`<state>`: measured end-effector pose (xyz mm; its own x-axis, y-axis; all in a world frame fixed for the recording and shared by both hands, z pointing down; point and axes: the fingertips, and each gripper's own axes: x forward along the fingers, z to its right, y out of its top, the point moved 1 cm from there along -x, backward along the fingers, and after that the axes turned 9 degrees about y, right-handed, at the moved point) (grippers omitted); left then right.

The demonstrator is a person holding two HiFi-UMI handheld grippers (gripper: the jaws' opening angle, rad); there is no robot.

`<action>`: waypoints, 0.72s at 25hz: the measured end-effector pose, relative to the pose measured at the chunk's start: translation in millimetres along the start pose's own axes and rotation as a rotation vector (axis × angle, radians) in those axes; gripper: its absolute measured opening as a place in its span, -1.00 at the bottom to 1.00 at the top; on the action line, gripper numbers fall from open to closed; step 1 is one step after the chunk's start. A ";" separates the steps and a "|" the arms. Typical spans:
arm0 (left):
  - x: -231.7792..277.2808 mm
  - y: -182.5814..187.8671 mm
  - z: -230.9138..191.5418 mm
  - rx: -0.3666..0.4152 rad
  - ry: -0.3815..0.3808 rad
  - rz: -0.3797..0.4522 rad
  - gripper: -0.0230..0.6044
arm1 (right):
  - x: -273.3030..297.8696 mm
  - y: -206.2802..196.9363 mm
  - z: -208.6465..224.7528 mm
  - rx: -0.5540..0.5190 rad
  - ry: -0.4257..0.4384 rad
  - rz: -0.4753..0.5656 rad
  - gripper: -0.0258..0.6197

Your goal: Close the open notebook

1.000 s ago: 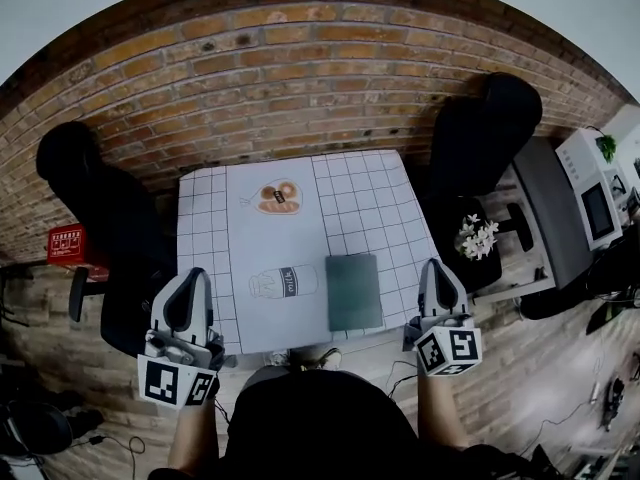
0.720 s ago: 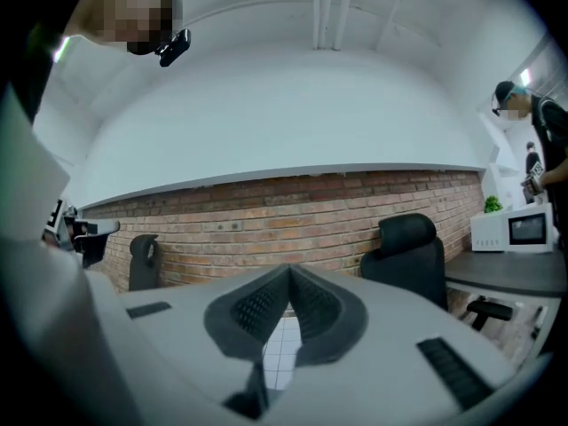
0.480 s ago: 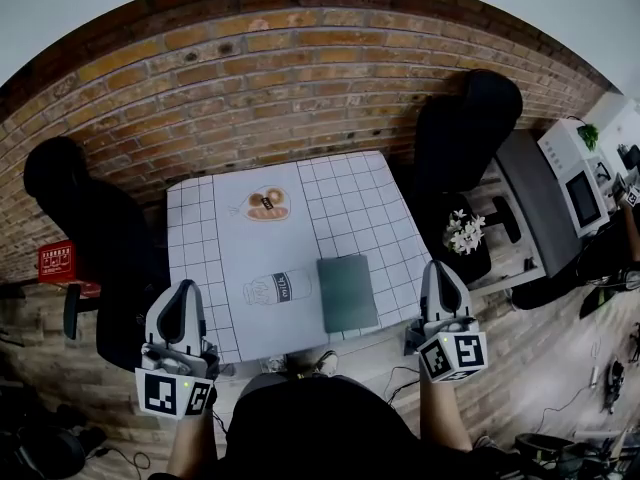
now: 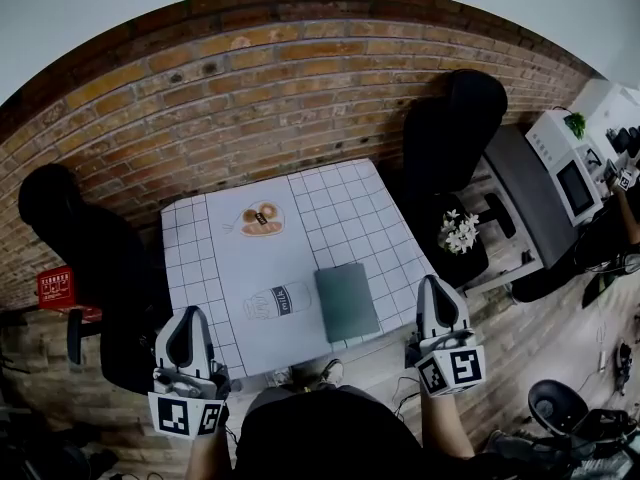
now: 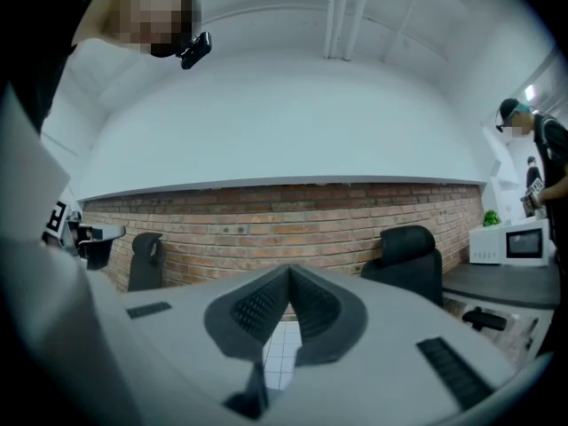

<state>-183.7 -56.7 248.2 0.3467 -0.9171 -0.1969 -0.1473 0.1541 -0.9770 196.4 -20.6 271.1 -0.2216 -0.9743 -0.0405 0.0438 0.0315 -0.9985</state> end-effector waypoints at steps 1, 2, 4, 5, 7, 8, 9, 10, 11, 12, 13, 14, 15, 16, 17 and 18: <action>-0.3 -0.2 0.0 0.002 -0.002 -0.001 -0.85 | -0.2 -0.1 -1.1 0.003 0.002 0.004 -0.88; -0.3 -0.2 0.1 0.002 -0.004 -0.001 -0.85 | -0.2 -0.1 -1.9 0.005 0.003 0.006 -0.88; 0.2 0.1 1.2 0.002 -0.007 0.001 -0.85 | -0.1 -0.5 -3.3 0.006 0.007 0.008 -0.88; 0.4 0.1 1.9 0.002 -0.010 0.001 -0.85 | -0.2 -0.9 -4.4 0.006 0.009 0.009 -0.88; 0.6 0.7 2.7 0.001 -0.017 0.003 -0.85 | -0.6 -1.5 -7.1 0.004 0.012 0.009 -0.88; 0.6 1.0 2.8 0.000 -0.019 0.003 -0.85 | -0.6 -1.6 -8.3 0.004 0.013 0.009 -0.88; 0.7 1.2 2.7 0.000 -0.021 0.003 -0.85 | -0.2 -1.7 -9.3 0.003 0.014 0.008 -0.88; 0.8 1.3 2.6 0.000 -0.022 0.003 -0.85 | 0.3 -1.7 -10.2 0.002 0.016 0.008 -0.88; 0.8 1.3 2.4 -0.001 -0.023 0.003 -0.85 | 0.9 -1.8 -11.0 0.001 0.018 0.007 -0.88; 0.5 1.2 1.9 -0.002 -0.023 0.002 -0.85 | 1.5 -2.1 -11.7 0.000 0.020 0.006 -0.88; 0.2 0.9 1.1 -0.003 -0.022 0.000 -0.85 | 2.4 -2.3 -12.5 0.001 0.023 0.006 -0.88; 0.0 0.5 0.1 -0.004 -0.020 -0.001 -0.85 | 3.6 -2.4 -13.1 0.001 0.026 0.006 -0.88; 0.0 0.1 -0.8 -0.005 -0.018 -0.002 -0.85 | 5.0 -2.5 -13.6 0.002 0.029 0.007 -0.88; 0.2 -0.3 -1.2 -0.006 -0.018 -0.003 -0.85 | 6.5 -2.6 -13.9 0.002 0.031 0.007 -0.88; 0.4 -0.8 -1.2 -0.008 -0.018 -0.002 -0.85 | 7.8 -2.7 -14.2 0.001 0.033 0.008 -0.88; 0.3 -1.2 -0.8 -0.008 -0.019 -0.002 -0.85 | 8.8 -2.9 -14.4 0.000 0.035 0.008 -0.88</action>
<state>-184.2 -57.4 249.4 0.3646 -0.9102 -0.1963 -0.1539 0.1490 -0.9768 180.4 -26.0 273.1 -0.2555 -0.9655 -0.0502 0.0460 0.0397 -0.9982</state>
